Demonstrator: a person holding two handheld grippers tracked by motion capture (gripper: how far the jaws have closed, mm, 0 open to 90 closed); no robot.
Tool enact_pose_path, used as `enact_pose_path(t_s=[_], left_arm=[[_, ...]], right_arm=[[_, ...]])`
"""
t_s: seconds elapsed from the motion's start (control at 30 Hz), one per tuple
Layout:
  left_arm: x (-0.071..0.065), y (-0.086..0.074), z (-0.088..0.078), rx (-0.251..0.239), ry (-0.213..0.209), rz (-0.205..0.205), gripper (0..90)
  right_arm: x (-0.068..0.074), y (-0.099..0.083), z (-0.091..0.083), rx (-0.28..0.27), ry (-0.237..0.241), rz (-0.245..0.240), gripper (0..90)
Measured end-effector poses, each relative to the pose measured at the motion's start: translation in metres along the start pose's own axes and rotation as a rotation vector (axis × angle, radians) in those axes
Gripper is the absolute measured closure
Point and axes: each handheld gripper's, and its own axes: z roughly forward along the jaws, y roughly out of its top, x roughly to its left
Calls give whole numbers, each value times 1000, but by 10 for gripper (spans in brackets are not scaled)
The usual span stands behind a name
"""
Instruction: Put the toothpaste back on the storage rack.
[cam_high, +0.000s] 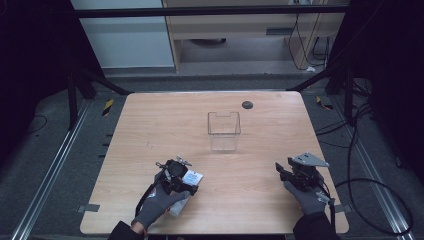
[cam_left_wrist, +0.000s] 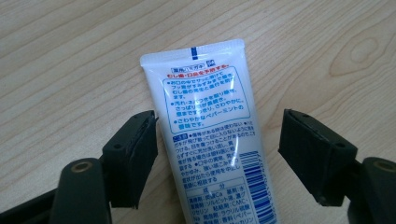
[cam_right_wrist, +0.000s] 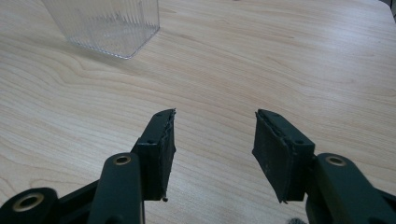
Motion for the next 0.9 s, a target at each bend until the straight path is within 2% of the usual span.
enact_pose_path(t_s=[0.2, 0.27, 0.5, 0.8, 0.9], left_arm=[[-1, 1, 4, 16, 22, 7, 307], [0, 1, 6, 27, 31, 22, 308], [-2, 1, 8, 38, 51, 20, 322], [-8, 3, 6, 66, 47, 44, 408], [-9, 3, 4, 79, 45, 64, 443]], right_arm=[[0, 0, 1, 3, 1, -1, 481], [0, 0, 1, 4, 1, -3, 481], [1, 0, 1, 5, 2, -6, 481], [1, 0, 1, 4, 0, -3, 483], [0, 0, 1, 4, 0, -3, 484]])
